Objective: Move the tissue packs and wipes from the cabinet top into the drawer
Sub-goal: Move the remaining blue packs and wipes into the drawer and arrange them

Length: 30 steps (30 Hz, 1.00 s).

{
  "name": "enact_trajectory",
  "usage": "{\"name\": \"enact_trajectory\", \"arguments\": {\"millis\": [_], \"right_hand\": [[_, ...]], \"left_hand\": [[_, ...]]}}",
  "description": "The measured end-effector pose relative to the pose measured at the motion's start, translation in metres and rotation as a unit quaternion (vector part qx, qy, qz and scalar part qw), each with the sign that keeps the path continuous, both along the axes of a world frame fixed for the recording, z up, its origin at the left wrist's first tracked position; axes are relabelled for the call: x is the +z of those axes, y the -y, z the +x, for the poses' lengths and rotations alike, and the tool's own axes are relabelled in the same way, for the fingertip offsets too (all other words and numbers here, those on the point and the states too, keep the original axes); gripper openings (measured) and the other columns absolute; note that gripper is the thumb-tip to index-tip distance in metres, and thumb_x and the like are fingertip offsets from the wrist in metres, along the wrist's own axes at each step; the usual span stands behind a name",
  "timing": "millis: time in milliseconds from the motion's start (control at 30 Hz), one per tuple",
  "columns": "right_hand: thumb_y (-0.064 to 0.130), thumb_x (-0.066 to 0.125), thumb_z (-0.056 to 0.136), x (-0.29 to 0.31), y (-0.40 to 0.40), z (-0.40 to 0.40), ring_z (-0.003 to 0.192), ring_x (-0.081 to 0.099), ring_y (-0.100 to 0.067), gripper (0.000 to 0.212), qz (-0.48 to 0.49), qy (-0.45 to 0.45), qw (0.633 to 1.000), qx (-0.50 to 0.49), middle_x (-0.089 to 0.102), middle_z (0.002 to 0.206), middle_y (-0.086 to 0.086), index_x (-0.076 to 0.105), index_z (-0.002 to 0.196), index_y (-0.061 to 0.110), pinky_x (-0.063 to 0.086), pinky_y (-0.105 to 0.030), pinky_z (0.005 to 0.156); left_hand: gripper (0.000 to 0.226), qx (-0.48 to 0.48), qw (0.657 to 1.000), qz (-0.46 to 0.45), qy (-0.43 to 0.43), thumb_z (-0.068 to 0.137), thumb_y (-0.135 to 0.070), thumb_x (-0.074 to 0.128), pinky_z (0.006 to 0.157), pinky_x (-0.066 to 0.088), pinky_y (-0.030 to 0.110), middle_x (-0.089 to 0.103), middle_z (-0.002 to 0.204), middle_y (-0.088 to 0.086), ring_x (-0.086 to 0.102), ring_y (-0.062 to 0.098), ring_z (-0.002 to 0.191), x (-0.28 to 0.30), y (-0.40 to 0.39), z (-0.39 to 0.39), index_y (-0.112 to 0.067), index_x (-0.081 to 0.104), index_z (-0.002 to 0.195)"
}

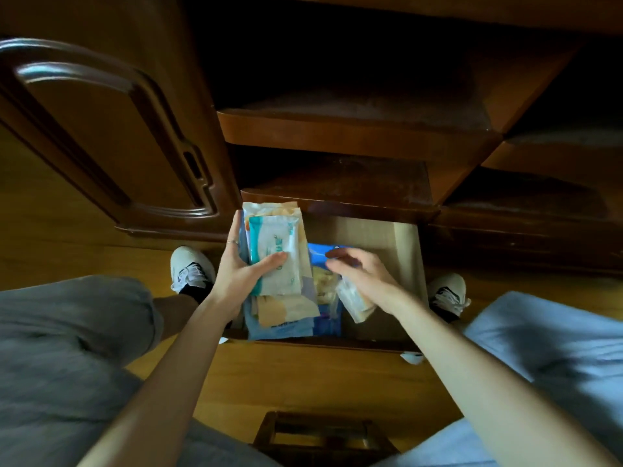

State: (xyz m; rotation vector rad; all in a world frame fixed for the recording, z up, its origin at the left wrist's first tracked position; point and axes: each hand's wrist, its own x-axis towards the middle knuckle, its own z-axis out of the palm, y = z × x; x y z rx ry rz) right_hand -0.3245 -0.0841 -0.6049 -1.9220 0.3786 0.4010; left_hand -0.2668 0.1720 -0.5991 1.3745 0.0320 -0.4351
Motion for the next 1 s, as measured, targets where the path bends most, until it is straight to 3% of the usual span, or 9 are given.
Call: {"name": "enact_trajectory", "arguments": {"millis": [100, 200, 333, 467, 600, 700, 833, 933, 1000], "right_hand": [[0.087, 0.067, 0.067, 0.027, 0.013, -0.01, 0.082, 0.069, 0.01, 0.06, 0.092, -0.071, 0.993, 0.013, 0.074, 0.09, 0.028, 0.065, 0.105, 0.04, 0.05, -0.023, 0.073], [0.086, 0.077, 0.055, 0.033, 0.032, -0.017, 0.078, 0.074, -0.003, 0.071, 0.06, -0.115, 0.992, 0.002, 0.076, 0.085, 0.012, 0.055, 0.101, 0.036, 0.056, -0.021, 0.058], [0.079, 0.084, 0.051, 0.029, 0.075, -0.025, 0.095, 0.073, -0.01, 0.091, 0.013, -0.103, 0.993, -0.057, 0.074, 0.109, 0.008, 0.059, 0.126, 0.034, 0.058, -0.031, 0.077], [0.077, 0.083, 0.054, 0.023, 0.107, -0.041, 0.081, 0.074, 0.001, 0.072, 0.007, -0.113, 0.991, -0.069, 0.077, 0.091, 0.021, 0.067, 0.114, 0.041, 0.056, -0.022, 0.068], [0.083, 0.077, 0.056, 0.0, 0.122, -0.055, 0.096, 0.065, -0.002, 0.076, -0.043, -0.097, 0.989, -0.104, 0.068, 0.101, 0.022, 0.062, 0.118, 0.043, 0.05, -0.027, 0.078], [0.075, 0.074, 0.072, -0.022, 0.148, -0.071, 0.105, 0.064, -0.016, 0.072, -0.056, -0.08, 0.974, -0.204, 0.067, 0.112, 0.008, 0.064, 0.127, 0.029, 0.051, -0.036, 0.089], [0.069, 0.067, 0.083, -0.047, 0.171, -0.091, 0.096, 0.064, -0.023, 0.06, 0.0, -0.121, 0.94, -0.32, 0.067, 0.099, 0.0, 0.067, 0.12, 0.022, 0.052, -0.037, 0.08], [0.069, 0.066, 0.084, -0.06, 0.167, -0.092, 0.086, 0.06, -0.016, 0.056, 0.012, -0.124, 0.939, -0.321, 0.065, 0.091, 0.003, 0.068, 0.116, 0.023, 0.047, -0.032, 0.072], [0.068, 0.068, 0.083, -0.065, 0.161, -0.087, 0.092, 0.067, -0.02, 0.055, 0.026, -0.111, 0.944, -0.311, 0.072, 0.096, 0.0, 0.069, 0.117, 0.025, 0.051, -0.033, 0.074]], "left_hand": [[0.112, -0.038, 0.999, -0.006, -0.01, 0.071, -0.022, 0.093, 0.075, 0.064, 0.042, 0.07, 0.125, -0.01, 0.072, 0.023, 0.11, 0.006, 0.03, -0.001, -0.059, 0.023, 0.15], [0.112, -0.091, 0.996, 0.007, 0.013, 0.072, -0.021, 0.094, 0.08, 0.063, 0.042, 0.067, 0.131, -0.005, 0.07, 0.021, 0.114, 0.008, 0.075, -0.004, -0.054, 0.023, 0.152], [0.088, -0.104, 0.992, 0.025, -0.071, 0.068, -0.034, 0.094, 0.073, 0.062, 0.03, 0.065, 0.127, -0.003, 0.073, 0.006, 0.1, 0.0, 0.128, -0.015, -0.035, 0.035, 0.134], [0.079, -0.138, 0.973, 0.037, -0.179, 0.067, -0.032, 0.095, 0.086, 0.062, 0.047, 0.072, 0.122, 0.013, 0.075, 0.025, 0.101, -0.021, 0.162, -0.019, -0.01, 0.046, 0.125], [0.07, -0.111, 0.977, 0.095, -0.158, 0.073, -0.019, 0.092, 0.085, 0.062, 0.047, 0.074, 0.115, 0.011, 0.076, 0.023, 0.095, -0.046, 0.185, -0.024, -0.012, 0.045, 0.124], [0.068, -0.111, 0.972, 0.137, -0.155, 0.077, -0.02, 0.089, 0.088, 0.061, 0.05, 0.073, 0.118, 0.011, 0.075, 0.023, 0.098, -0.065, 0.205, -0.026, -0.014, 0.041, 0.126], [0.104, -0.14, 0.959, 0.232, -0.083, 0.082, -0.02, 0.084, 0.098, 0.054, 0.048, 0.057, 0.14, 0.01, 0.062, 0.026, 0.12, -0.08, 0.23, -0.023, -0.024, 0.013, 0.156], [0.119, -0.189, 0.932, 0.311, -0.007, 0.083, -0.019, 0.082, 0.093, 0.053, 0.043, 0.051, 0.146, 0.007, 0.061, 0.022, 0.118, -0.092, 0.241, -0.022, -0.035, -0.007, 0.16], [0.119, -0.191, 0.939, 0.283, -0.047, 0.084, -0.015, 0.082, 0.088, 0.054, 0.042, 0.048, 0.145, 0.0, 0.059, 0.02, 0.117, -0.104, 0.246, -0.024, -0.037, -0.007, 0.16]]}}
